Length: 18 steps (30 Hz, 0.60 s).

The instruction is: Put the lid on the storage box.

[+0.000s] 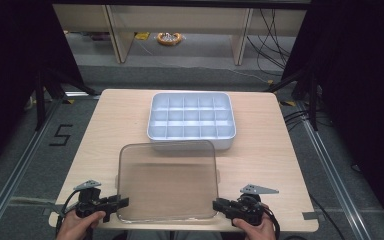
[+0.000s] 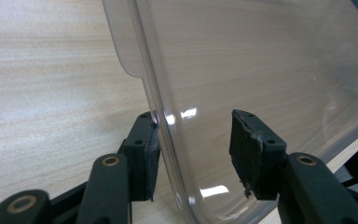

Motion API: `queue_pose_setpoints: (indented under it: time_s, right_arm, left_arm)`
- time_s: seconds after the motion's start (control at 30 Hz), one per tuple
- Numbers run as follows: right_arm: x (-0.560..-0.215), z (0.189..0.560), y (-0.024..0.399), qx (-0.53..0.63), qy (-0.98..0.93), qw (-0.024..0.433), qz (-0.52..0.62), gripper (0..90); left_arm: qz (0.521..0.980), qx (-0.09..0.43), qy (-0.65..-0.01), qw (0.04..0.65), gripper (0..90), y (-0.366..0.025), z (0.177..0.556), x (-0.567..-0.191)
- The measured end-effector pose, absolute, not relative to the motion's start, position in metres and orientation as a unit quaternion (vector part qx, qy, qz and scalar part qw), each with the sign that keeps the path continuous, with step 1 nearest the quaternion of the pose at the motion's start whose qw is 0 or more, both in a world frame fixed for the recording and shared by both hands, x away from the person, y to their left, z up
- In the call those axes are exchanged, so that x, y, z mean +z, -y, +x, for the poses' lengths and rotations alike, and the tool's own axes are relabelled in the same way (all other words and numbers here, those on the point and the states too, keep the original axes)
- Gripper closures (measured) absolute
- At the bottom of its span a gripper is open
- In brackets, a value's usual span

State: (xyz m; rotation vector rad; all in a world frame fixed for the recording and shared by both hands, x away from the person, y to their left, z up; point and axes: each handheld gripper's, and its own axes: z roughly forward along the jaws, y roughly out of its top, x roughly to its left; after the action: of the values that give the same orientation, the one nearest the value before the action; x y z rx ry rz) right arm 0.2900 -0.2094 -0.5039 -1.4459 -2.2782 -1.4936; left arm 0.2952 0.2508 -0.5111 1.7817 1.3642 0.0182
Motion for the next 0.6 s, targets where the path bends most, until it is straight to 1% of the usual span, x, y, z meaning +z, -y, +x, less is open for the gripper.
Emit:
queue_pose_setpoints:
  time_s: [0.13, 0.17, 0.27, 0.3, 0.33, 0.37, 0.4, 0.47, 0.5, 0.53, 0.6]
  right_arm:
    - [-0.499, 0.286, 0.208, -0.485, 0.731, 0.029, -0.479, 72.5]
    - [-0.499, 0.287, 0.209, -0.479, 0.739, 0.014, -0.474, 73.0]
    - [-0.499, 0.286, 0.208, -0.461, 0.751, -0.001, -0.472, 74.1]
    - [-0.499, 0.286, 0.208, -0.461, 0.75, -0.003, -0.473, 75.0]
    - [-0.498, 0.284, 0.207, -0.463, 0.744, 0.006, -0.482, 75.8]
    - [-0.498, 0.285, 0.208, -0.461, 0.75, -0.008, -0.475, 75.9]
    - [-0.498, 0.285, 0.206, -0.459, 0.749, -0.012, -0.478, 76.3]
    - [-0.496, 0.284, 0.208, -0.462, 0.743, -0.013, -0.485, 77.3]
    - [-0.495, 0.283, 0.208, -0.468, 0.736, -0.006, -0.488, 77.6]
    - [-0.495, 0.284, 0.21, -0.462, 0.744, -0.026, -0.483, 77.7]
    - [-0.494, 0.284, 0.209, -0.469, 0.739, -0.021, -0.483, 77.7]
  left_arm:
    - [0.716, 0.023, -0.543, 0.439, 55.7, -0.25, 0.293, -0.507]
    - [0.717, 0.028, -0.539, 0.441, 56.7, -0.249, 0.293, -0.505]
    - [0.717, 0.04, -0.535, 0.444, 61.0, -0.248, 0.291, -0.501]
    - [0.717, 0.045, -0.535, 0.444, 61.1, -0.248, 0.29, -0.499]
    - [0.717, 0.046, -0.536, 0.444, 61.5, -0.248, 0.29, -0.498]
    - [0.716, 0.047, -0.535, 0.446, 62.6, -0.248, 0.289, -0.497]
    - [0.717, 0.052, -0.533, 0.446, 63.4, -0.248, 0.288, -0.496]
    - [0.719, 0.054, -0.523, 0.454, 64.7, -0.247, 0.286, -0.492]
    - [0.72, 0.058, -0.52, 0.455, 65.6, -0.247, 0.285, -0.491]
    - [0.721, 0.063, -0.519, 0.455, 65.6, -0.245, 0.284, -0.489]
    - [0.719, 0.068, -0.518, 0.458, 65.6, -0.244, 0.284, -0.486]
